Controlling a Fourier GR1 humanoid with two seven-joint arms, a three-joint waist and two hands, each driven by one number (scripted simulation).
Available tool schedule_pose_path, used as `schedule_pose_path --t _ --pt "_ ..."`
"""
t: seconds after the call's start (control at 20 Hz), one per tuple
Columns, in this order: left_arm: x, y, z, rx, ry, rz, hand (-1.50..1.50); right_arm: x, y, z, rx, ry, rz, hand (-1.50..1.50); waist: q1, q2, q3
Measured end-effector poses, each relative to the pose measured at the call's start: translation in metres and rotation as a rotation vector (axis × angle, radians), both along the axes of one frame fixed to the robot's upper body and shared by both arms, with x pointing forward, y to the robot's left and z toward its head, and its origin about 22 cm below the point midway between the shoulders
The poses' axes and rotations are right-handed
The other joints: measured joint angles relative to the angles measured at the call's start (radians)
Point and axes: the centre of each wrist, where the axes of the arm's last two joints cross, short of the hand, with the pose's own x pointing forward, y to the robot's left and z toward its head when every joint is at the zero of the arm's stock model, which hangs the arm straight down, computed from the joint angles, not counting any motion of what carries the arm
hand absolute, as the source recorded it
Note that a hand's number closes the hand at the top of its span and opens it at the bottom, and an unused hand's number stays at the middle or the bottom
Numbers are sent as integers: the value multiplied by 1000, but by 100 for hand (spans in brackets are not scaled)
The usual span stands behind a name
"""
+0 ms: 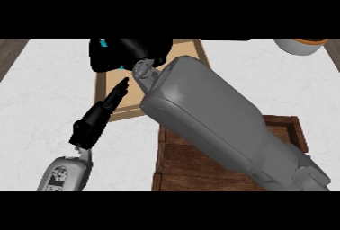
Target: Pick the cupcake from the tray and place it in the cardboard box
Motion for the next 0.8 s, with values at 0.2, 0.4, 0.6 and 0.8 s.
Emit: schedule_pose_path --t 0.2,0.4,0.6,0.8 --pt "0 -4 5 0 -5 -1 0 26 1 -19 -52 11 -18 150 5 2 0" --pt "2 -8 4 3 -6 -9 0 47 1 -38 -90 27 -42 150 11 4 0" --pt "0 -8 4 1 -7 -18 0 63 -7 -64 -101 81 -63 150 19 6 0" --pt "1 -8 7 0 -14 -36 0 73 -21 -91 -5 189 -101 -150 36 10 0"
